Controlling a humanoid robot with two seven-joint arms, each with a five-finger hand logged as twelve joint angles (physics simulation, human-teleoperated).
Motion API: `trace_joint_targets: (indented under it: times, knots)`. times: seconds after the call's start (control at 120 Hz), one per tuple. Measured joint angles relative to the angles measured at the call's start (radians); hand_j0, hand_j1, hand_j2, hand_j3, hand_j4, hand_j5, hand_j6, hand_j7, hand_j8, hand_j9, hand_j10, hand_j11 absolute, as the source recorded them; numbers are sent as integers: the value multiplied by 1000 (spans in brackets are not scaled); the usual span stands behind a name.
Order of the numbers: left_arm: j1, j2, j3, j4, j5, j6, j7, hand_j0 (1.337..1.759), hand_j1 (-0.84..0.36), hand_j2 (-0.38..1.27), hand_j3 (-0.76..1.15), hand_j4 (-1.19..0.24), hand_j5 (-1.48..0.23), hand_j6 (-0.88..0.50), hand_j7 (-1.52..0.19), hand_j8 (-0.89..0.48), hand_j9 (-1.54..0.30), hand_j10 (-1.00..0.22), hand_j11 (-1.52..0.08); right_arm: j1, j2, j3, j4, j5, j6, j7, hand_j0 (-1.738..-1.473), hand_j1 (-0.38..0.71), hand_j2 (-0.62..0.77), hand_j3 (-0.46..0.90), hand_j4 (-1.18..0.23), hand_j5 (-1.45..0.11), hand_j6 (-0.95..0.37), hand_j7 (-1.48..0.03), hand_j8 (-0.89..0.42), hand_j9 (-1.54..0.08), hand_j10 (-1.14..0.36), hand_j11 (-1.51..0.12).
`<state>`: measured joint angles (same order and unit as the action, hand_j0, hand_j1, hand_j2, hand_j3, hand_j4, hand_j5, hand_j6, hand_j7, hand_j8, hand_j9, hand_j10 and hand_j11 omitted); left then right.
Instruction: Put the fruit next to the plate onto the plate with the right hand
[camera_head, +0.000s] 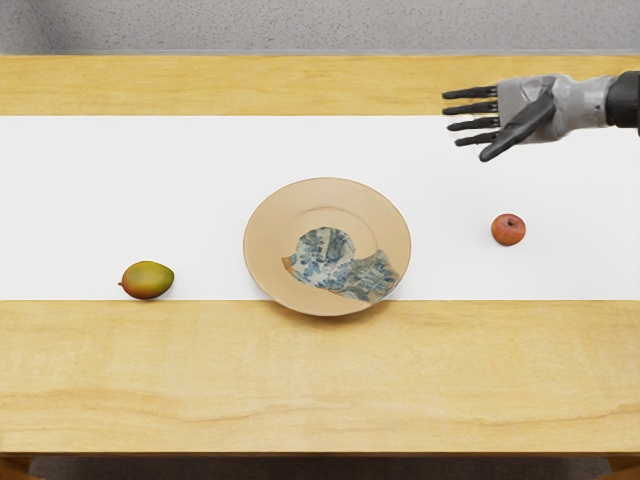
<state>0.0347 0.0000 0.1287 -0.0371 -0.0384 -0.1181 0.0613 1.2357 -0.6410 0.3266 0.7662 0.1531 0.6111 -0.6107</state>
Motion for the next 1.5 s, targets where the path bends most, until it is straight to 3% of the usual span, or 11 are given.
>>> trace_joint_targets:
  times: [0.133, 0.2, 0.283, 0.383, 0.5, 0.675, 0.758, 0.867, 1.0, 1.175, 1.5]
  knots:
    - [0, 0, 0, 0, 0, 0, 0, 1658, 349, 0, 0, -1, 0, -1, 0, -1, 0, -1, 0, -28, -9, 2, -29, -42, 0, 0, -1658, -349, 0, 0, 0, 0, 2, 0, 1, 0, 1, 0]
    - [-1, 0, 0, 0, 0, 0, 0, 1658, 349, 0, 0, -1, 0, -1, 0, -1, 0, -1, 0, 20, -7, -62, -42, -81, 0, 0, -1658, -349, 0, 0, 0, 0, 2, 0, 1, 0, 1, 0]
    - [-1, 0, 0, 0, 0, 0, 0, 1658, 349, 0, 0, -1, 0, -1, 0, -1, 0, 0, 0, 204, 5, -301, -36, -113, 0, 0, -1658, -349, 0, 0, 0, 0, 2, 0, 2, 0, 1, 0]
    - [-1, 0, 0, 0, 0, 0, 0, 1658, 349, 0, 0, -1, 0, -1, 0, -1, 0, -1, 0, 470, 104, -700, -22, -107, 0, 0, -1658, -349, 0, 0, -1, 0, 1, 0, 1, 0, 0, 0]
    - [-1, 0, 0, 0, 0, 0, 0, 1658, 349, 0, 0, -1, 0, -1, 0, -1, 0, -1, 0, 624, 166, -972, -8, -101, 0, 0, -1658, -349, -1, 0, -1, 0, -1, 0, -1, 0, 0, 0]
    - [-1, 0, 0, 0, 0, 0, 0, 1658, 349, 0, 0, -1, 0, -1, 0, -1, 0, -1, 0, 774, 147, -1159, 242, -96, -6, 0, -1658, -349, 0, 0, -1, 0, -1, 0, -1, 0, 0, 0]
    - [-1, 0, 0, 0, 0, 0, 0, 1658, 349, 0, 0, -1, 0, -1, 0, -1, 0, -1, 0, 804, 74, -1153, 423, -96, -187, 0, -1658, -349, 0, 0, -1, 0, -1, 0, -1, 0, -1, 0]
    - [-1, 0, 0, 0, 0, 0, 0, 1658, 349, 0, 0, -1, 0, -1, 0, -1, 0, -1, 0, 775, -23, -1067, 622, -130, -523, 0, -1658, -349, 0, 0, -1, 0, -2, 0, -1, 0, -1, 0]
    - [-1, 0, 0, 0, 0, 0, 0, 1658, 349, 0, 0, -1, 0, -1, 0, -1, 0, -1, 0, 616, -32, -965, 712, -240, -830, 0, -1658, -349, 0, 0, -1, 0, -2, 0, -1, 0, -1, 0]
    - [-1, 0, 0, 0, 0, 0, 0, 1658, 349, 0, 0, -1, 0, -1, 0, -1, 0, -1, 0, 448, 31, -901, 713, -334, -1040, 0, -1658, -349, 0, 0, -1, 0, -2, 0, -2, 0, -1, 0]
    - [-1, 0, 0, 0, 0, 0, 0, 1658, 349, 0, 0, -1, 0, -1, 0, -1, 0, -1, 0, 318, 82, -860, 658, -406, -1210, 0, -1658, -315, -5, 0, -30, -38, -30, -37, -30, -38, -30, -38]
